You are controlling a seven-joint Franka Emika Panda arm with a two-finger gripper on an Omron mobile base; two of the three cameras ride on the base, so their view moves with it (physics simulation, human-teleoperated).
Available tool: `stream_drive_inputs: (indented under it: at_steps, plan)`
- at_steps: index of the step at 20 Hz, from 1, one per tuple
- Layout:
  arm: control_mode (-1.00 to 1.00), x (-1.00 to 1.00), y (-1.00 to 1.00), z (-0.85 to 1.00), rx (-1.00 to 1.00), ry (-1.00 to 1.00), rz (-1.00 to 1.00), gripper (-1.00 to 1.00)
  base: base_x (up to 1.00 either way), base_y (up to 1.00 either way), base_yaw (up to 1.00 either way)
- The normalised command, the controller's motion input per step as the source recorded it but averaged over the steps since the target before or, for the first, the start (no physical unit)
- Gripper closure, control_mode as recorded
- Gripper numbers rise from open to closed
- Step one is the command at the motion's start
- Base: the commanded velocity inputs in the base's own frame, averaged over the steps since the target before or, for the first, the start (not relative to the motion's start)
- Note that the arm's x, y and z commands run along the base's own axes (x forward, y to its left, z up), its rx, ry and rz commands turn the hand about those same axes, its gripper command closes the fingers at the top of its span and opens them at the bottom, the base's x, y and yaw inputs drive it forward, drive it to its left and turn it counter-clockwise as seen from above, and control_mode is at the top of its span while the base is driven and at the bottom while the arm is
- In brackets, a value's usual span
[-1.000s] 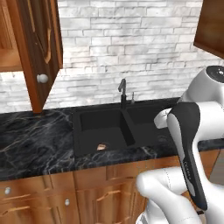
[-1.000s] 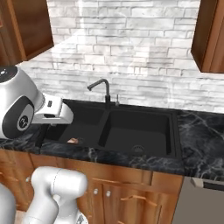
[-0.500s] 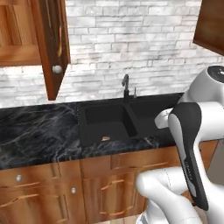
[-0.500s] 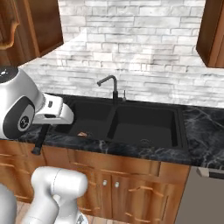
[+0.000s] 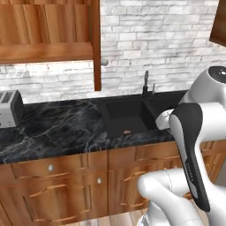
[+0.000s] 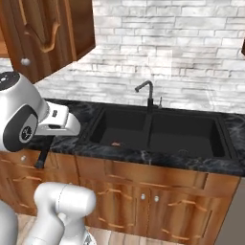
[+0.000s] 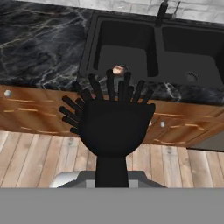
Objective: Pick up the dish brush and bar soap from the sink, and place them back in the cabinet, and close the cabinet doors.
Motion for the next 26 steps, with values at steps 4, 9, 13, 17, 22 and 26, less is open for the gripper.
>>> stream_drive_inputs:
  at_steps: [4, 9, 13, 17, 22, 26]
  plan:
    - [1.00, 0.00, 0.00, 0.00, 0.00, 0.00, 0.00, 1.00, -0.49, 0.57, -0.03]
    - [1.00, 0.00, 0.00, 0.00, 0.00, 0.00, 0.00, 1.00, -0.41, 0.69, -0.02]
    - [1.00, 0.00, 0.00, 0.00, 0.00, 0.00, 0.00, 1.00, -0.21, 0.82, -0.01]
    - [1.00, 0.00, 0.00, 0.00, 0.00, 0.00, 0.00, 1.00, -0.08, 0.85, 0.00]
    - [1.00, 0.00, 0.00, 0.00, 0.00, 0.00, 0.00, 1.00, 0.00, 0.70, 0.00]
    - [1.00, 0.00, 0.00, 0.00, 0.00, 0.00, 0.00, 1.00, 0.16, 0.45, 0.00]
